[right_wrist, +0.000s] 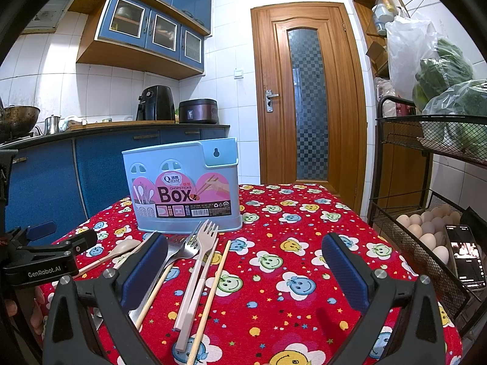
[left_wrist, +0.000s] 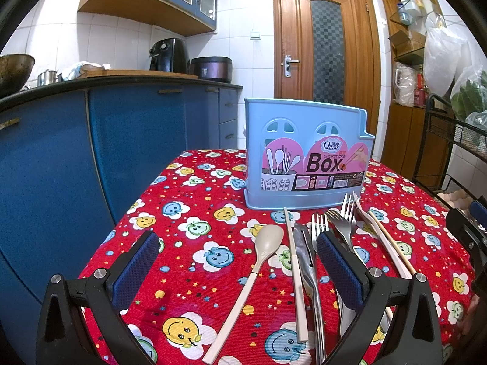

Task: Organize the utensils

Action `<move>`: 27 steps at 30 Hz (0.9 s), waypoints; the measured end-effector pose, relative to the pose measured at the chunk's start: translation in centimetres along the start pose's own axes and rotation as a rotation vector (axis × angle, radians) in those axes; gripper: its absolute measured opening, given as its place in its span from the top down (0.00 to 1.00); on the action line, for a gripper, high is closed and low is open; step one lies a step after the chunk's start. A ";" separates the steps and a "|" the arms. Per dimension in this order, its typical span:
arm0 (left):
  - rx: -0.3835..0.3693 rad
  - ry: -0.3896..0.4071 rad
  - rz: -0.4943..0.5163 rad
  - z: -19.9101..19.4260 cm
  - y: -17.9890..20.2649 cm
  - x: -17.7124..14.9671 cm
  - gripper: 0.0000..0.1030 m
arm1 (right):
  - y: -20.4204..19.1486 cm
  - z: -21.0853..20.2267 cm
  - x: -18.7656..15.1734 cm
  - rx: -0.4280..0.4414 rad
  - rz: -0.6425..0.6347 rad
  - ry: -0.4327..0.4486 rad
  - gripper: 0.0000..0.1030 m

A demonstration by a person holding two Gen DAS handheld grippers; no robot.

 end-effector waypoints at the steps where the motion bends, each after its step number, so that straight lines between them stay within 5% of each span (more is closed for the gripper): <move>1: 0.000 0.000 0.000 0.0 0.0 0.0 0.01 | 0.0 0.0 0.0 0.000 0.000 0.000 0.00; 22: 0.003 -0.025 0.001 0.6 0.1 -0.3 0.01 | 0.4 0.0 -0.1 -0.003 0.020 0.000 0.00; 27: -0.012 -0.042 0.015 0.9 0.1 0.3 0.01 | 1.2 1.3 0.8 0.014 0.069 -0.085 0.00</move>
Point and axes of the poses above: each gripper's, at about its wrist camera, not at the fingertips, and z roughly the way its jaws point, y to its right, x to its top, the point moved 1 cm from there along z, roughly the way its jaws point, and after that the axes turned 3 degrees about y, right-handed, at the moved point
